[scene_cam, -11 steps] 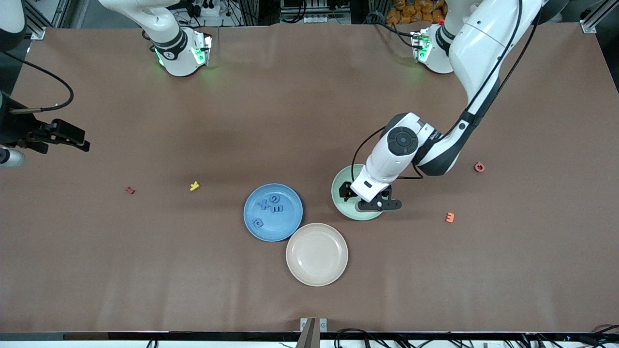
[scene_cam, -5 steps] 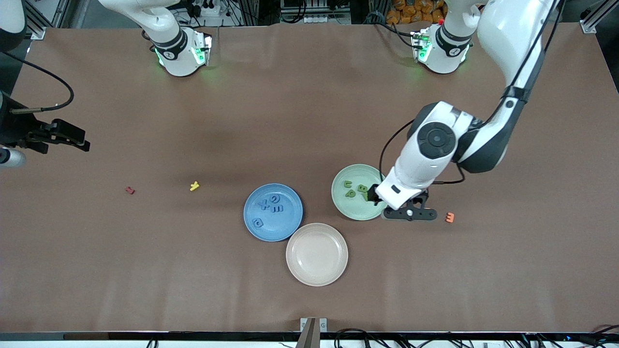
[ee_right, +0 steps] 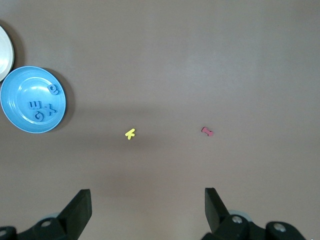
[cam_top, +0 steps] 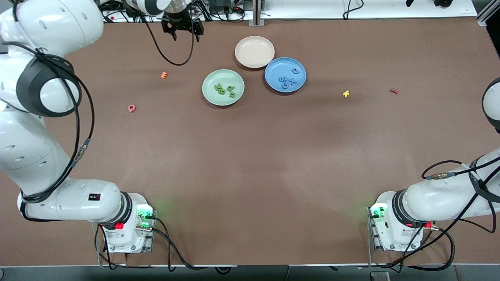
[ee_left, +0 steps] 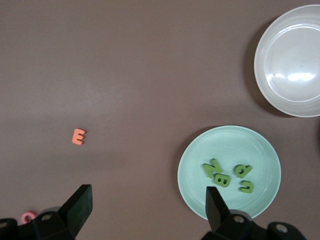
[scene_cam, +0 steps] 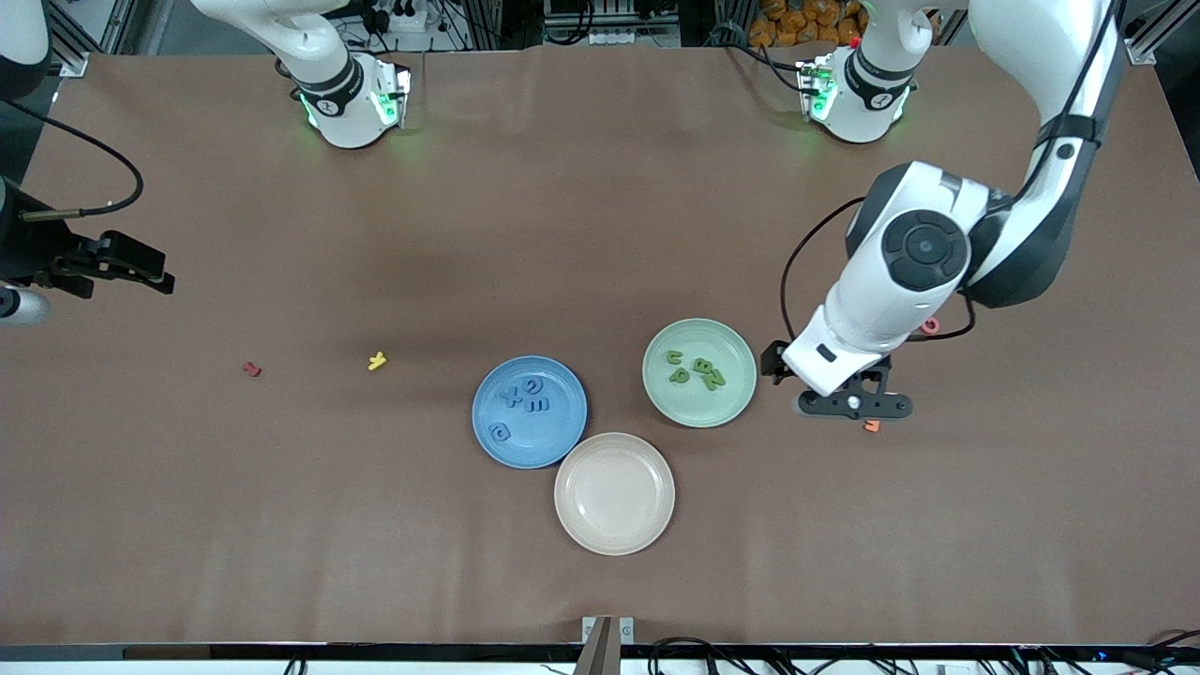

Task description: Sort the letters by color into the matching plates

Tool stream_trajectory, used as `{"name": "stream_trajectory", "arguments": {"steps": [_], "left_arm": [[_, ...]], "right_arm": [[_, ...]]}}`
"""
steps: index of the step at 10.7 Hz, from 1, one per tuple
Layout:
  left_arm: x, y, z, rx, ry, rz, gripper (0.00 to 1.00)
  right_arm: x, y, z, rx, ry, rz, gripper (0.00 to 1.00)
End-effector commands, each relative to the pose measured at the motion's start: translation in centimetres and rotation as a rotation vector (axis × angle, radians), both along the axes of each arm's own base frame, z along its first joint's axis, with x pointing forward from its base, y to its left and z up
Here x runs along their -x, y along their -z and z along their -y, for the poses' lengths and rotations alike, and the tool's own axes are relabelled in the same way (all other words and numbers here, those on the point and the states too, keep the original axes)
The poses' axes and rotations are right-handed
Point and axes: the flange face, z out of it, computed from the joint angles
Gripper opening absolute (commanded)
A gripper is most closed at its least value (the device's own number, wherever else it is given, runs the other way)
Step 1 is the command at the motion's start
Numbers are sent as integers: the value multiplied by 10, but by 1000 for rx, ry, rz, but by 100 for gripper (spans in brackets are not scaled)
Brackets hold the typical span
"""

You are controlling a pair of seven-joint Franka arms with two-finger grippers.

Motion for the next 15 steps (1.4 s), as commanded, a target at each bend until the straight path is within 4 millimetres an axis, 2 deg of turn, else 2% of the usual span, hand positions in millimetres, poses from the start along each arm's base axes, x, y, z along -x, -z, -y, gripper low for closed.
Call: {"name": "stream_trajectory", "arguments": {"steps": [1,5,8,9,12,15], "left_arm": [[13,-43,-28,-11,-36,-25,100],[19,-98,-53,-42,-77,-41,100],[26,-127,-70,-14,-64,-52,100],[26,-136,-83,-14,-78,-46,100],[44,-172,-95,-16,-84,-17,100],[60,-195,-101,21,-101,-16,100]], "right_arm": [[1,-2,-2,-3,-13,7,100],[1,-3,-2,-3,-13,7,100],[1,-3,-3,-3,-15,7,100],[1,-2,-3,-3,-15,6,100],[1,-2,-3,-1,-15,6,100],[1,-1,-3,-1,-15,6,100]]}}
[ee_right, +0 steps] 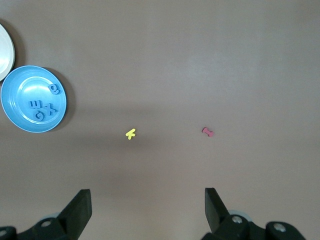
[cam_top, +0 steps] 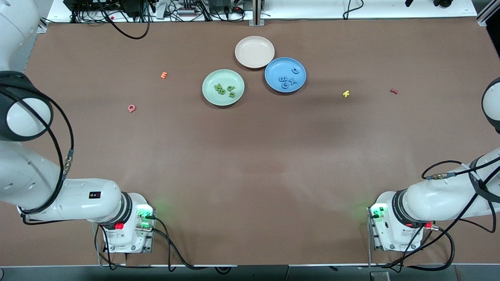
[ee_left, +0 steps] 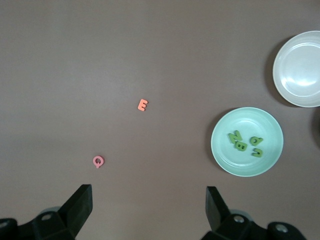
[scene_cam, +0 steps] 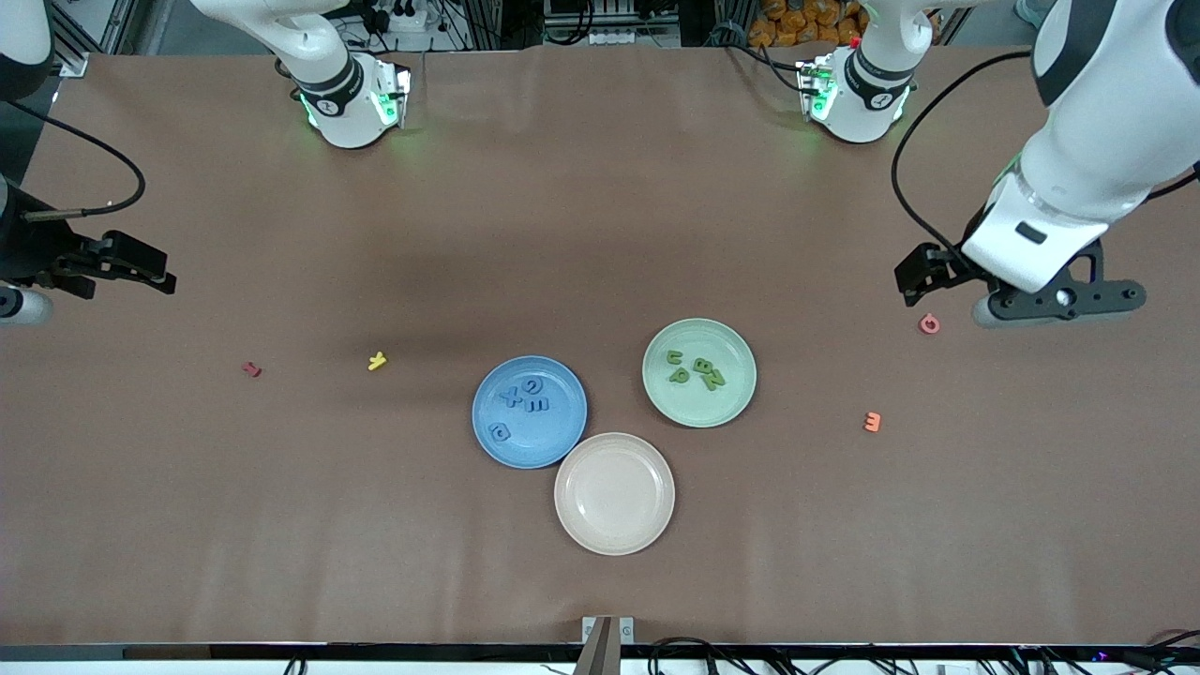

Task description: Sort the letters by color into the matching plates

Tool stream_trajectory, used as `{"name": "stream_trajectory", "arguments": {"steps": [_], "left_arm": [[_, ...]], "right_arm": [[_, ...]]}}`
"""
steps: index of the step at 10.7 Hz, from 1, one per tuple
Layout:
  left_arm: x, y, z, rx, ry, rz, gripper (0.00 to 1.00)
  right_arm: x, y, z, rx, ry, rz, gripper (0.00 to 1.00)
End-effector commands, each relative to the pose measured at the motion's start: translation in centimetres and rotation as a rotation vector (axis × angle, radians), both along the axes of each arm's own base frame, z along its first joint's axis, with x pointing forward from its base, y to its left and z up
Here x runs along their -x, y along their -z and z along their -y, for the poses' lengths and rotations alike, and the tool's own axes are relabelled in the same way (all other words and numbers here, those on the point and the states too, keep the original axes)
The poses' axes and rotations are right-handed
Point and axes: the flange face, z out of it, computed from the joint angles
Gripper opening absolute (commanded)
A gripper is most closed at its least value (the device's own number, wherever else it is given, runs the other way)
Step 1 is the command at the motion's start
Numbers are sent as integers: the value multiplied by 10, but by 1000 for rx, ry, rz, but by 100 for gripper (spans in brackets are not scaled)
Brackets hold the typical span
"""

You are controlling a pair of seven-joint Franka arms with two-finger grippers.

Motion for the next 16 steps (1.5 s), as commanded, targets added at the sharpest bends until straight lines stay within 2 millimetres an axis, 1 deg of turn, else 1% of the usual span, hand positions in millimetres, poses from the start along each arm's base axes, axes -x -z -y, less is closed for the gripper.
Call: {"name": "stream_trajectory", "arguments": {"steps": [1,3,4,5,6,7,8,10,11,13,16], "left_arm": [[18,-24,-12,59,-7,-1,100],[21,-32,-30,61,-16,9,100],[22,-37,-44,82,-43,14,100],[21,-37,-59,100,-45,9,100],[21,-40,-74,113,-17,12,100],[21,-40,-78,112,-19,4,100],[22,-40,-80,111,-22,-1,100],[20,-39,-91,110,-39,-1,100],[20,-39,-92,109,-47,-3,100],[22,-41,-89,105,-50,-1,100],[26,-42,-79,94,-27,-16,100]], "right_arm": [[1,-2,-1,2,-10,7,100],[1,-2,-2,6,-12,6,100],[1,-2,-2,6,-12,6,100],[1,-2,-2,6,-12,6,100],[1,-2,-2,6,-12,6,100],[1,-2,-2,6,-12,6,100],[1,-2,-1,8,-12,6,100],[1,-2,-1,8,-12,6,100],[1,-2,-1,8,-12,6,100],[1,-2,-1,8,-12,6,100],[1,0,-2,8,-13,3,100]]}}
